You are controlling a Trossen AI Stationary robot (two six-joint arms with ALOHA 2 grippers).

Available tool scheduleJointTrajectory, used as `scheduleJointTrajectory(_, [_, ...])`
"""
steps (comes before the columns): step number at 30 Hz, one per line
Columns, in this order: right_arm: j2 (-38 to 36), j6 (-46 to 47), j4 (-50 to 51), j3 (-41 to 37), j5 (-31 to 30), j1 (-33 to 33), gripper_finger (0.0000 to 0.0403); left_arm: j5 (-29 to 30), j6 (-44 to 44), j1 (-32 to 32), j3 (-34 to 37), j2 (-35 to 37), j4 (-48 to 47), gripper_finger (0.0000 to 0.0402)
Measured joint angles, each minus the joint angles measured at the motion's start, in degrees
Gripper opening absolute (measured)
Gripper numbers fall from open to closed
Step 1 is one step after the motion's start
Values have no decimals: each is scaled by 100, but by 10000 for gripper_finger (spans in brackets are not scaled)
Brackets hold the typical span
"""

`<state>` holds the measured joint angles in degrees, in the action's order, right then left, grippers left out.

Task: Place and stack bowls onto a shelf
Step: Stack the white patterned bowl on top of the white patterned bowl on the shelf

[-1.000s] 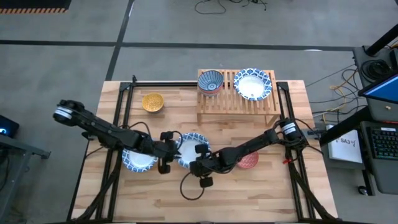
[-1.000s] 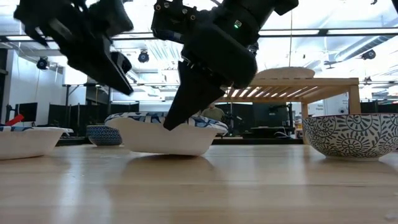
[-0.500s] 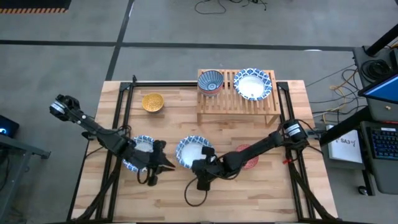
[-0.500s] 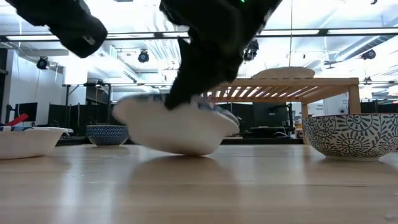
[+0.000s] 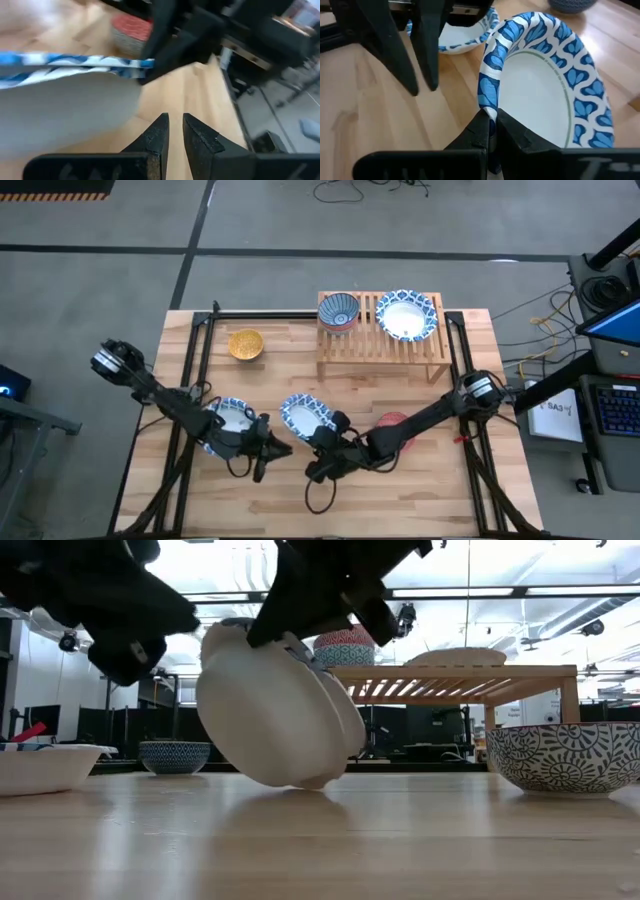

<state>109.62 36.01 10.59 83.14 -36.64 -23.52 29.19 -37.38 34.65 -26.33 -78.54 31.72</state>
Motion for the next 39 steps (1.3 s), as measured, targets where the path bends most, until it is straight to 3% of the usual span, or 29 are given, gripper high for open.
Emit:
scheduleJointTrajectory(8, [5,50,-19,-101,-234,-160,12,1104,-399,88,177,12,1,38])
scheduleJointTrajectory(14, [0,-41,398,-176,-197,-280,12,1088,1666,254,361,487,-423,38])
scheduleJointTrajectory(18, [-32,43,406,-239,-191,-285,12,1706,2390,306,340,733,-1165,46])
scheduleJointTrajectory(23, [-33,43,410,-261,-191,-285,12,2270,3332,289,196,677,-1531,91])
scheduleJointTrajectory(27, [-33,43,409,-261,-186,-272,12,3081,3891,244,88,433,-1534,141])
scheduleJointTrajectory(31, [-33,43,406,-261,-184,-272,12,2931,4193,143,72,285,-1433,162])
scheduleJointTrajectory(39, [-33,43,402,-261,-173,-272,12,2685,4613,-101,81,-98,-623,149])
